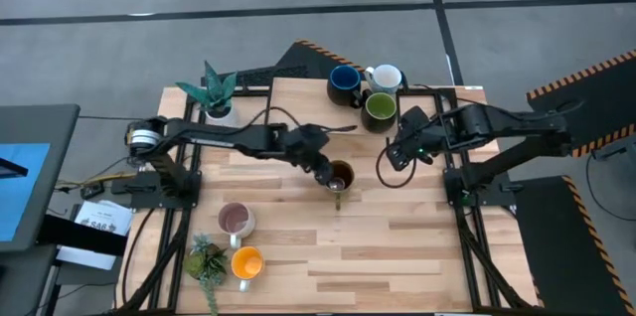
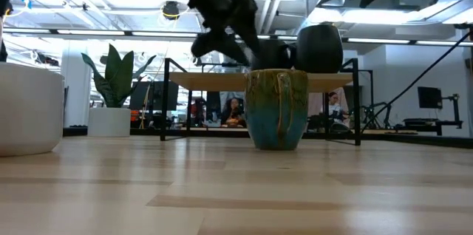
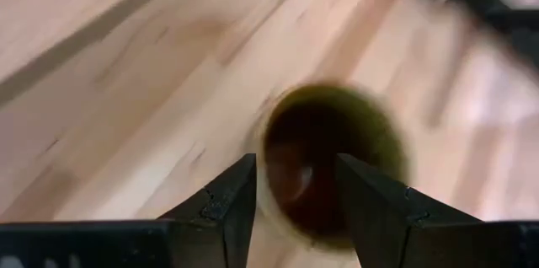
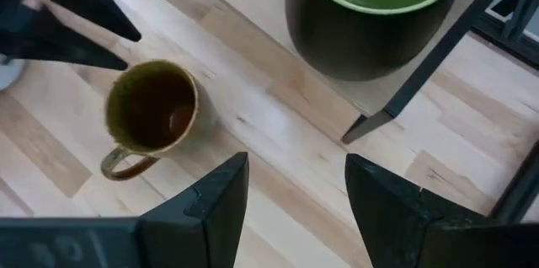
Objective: Place coffee mugs
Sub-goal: Put the green-blue mug interior on the shelf
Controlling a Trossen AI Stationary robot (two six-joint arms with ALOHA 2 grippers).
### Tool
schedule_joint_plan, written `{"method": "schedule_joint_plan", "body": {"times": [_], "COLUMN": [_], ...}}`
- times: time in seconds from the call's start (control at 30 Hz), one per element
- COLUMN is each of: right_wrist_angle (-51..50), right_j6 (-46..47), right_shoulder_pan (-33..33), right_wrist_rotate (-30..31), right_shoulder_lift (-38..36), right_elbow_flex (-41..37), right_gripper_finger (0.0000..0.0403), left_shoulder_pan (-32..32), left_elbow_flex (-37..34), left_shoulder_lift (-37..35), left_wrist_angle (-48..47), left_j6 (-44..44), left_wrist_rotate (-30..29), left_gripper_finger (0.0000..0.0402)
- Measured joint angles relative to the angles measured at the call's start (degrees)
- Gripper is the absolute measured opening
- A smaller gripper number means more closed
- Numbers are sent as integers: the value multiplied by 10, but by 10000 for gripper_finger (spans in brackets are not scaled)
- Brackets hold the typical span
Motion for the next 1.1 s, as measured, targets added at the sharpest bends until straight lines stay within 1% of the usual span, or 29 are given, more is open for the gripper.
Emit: {"method": "schedule_joint_plan", "body": {"times": [0.07, 0.17, 0.4, 0.47, 0.67, 0.73, 0.77, 0.9, 0.97, 1.07, 1.1], "right_wrist_angle": [3, 1, 3, 4, 8, 8, 8, 7, 7, 6, 6], "right_j6": [0, 0, 3, 4, 5, 5, 5, 5, 5, 5, 5], "right_shoulder_pan": [0, 0, 0, 0, 0, 0, 0, 0, 0, 0, 0], "right_wrist_rotate": [1, 2, 15, 15, 17, 17, 17, 17, 17, 17, 17], "right_shoulder_lift": [0, 0, -1, -1, -1, -1, -1, -1, -1, -1, -1], "right_elbow_flex": [0, 0, 0, 0, 0, 0, 0, 0, 0, 0, 0], "right_gripper_finger": [225, 225, 225, 225, 225, 225, 225, 225, 225, 225, 225], "left_shoulder_pan": [0, 0, 0, 0, 0, 0, 0, 6, 11, 27, 34], "left_elbow_flex": [25, 36, 35, 37, 36, 36, 36, 50, 68, 108, 120], "left_shoulder_lift": [24, 46, 85, 97, 108, 108, 107, 83, 54, -2, -19], "left_wrist_angle": [-24, -33, -57, -46, -56, -59, -62, -115, -134, -164, -176], "left_j6": [0, -9, -45, -48, -22, -4, 6, 61, 80, 113, 128], "left_wrist_rotate": [-4, 0, 1, 2, 27, 31, 31, 51, 57, 31, 14], "left_gripper_finger": [147, 147, 147, 147, 141, 126, 111, 25, 18, 16, 16]}}
